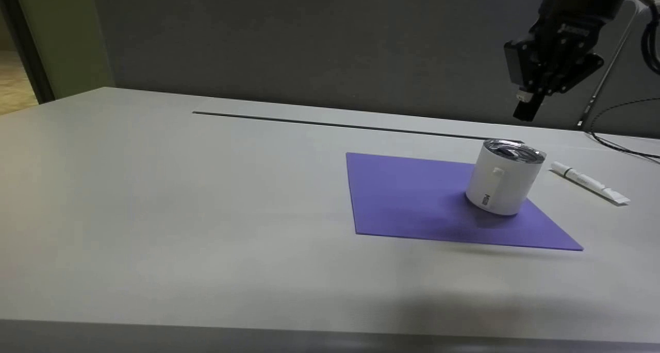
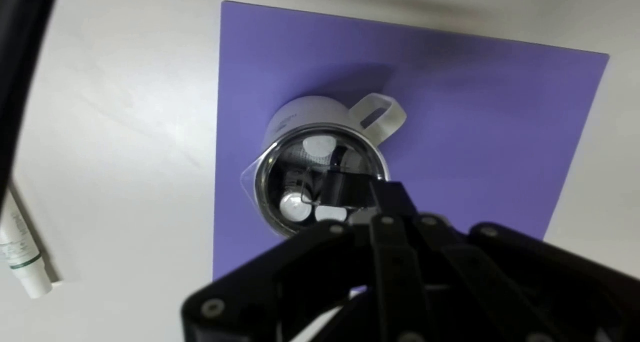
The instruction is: Open the coffee mug.
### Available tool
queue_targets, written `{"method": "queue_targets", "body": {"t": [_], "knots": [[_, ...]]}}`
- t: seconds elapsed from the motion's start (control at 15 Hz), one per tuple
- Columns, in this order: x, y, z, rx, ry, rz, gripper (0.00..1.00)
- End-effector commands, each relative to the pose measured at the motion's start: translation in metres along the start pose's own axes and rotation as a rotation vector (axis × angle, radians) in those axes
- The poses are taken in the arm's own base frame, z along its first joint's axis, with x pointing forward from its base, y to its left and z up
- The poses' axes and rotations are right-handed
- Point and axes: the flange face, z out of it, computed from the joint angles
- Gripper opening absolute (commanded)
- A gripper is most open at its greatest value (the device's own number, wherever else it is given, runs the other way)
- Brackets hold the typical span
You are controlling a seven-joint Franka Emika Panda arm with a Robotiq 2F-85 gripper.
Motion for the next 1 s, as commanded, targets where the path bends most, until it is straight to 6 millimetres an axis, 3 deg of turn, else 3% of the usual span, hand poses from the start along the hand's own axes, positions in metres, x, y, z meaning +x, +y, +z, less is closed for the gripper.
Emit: {"method": "queue_targets", "body": {"t": [0.0, 0.4, 0.93], "knots": [[0.009, 0.014, 0.01, 0.009, 0.014, 0.088, 0.0], [0.011, 0.03, 0.028, -0.008, 0.08, 0.169, 0.0], [0.012, 0.03, 0.044, 0.062, 0.108, 0.28, 0.0]]}}
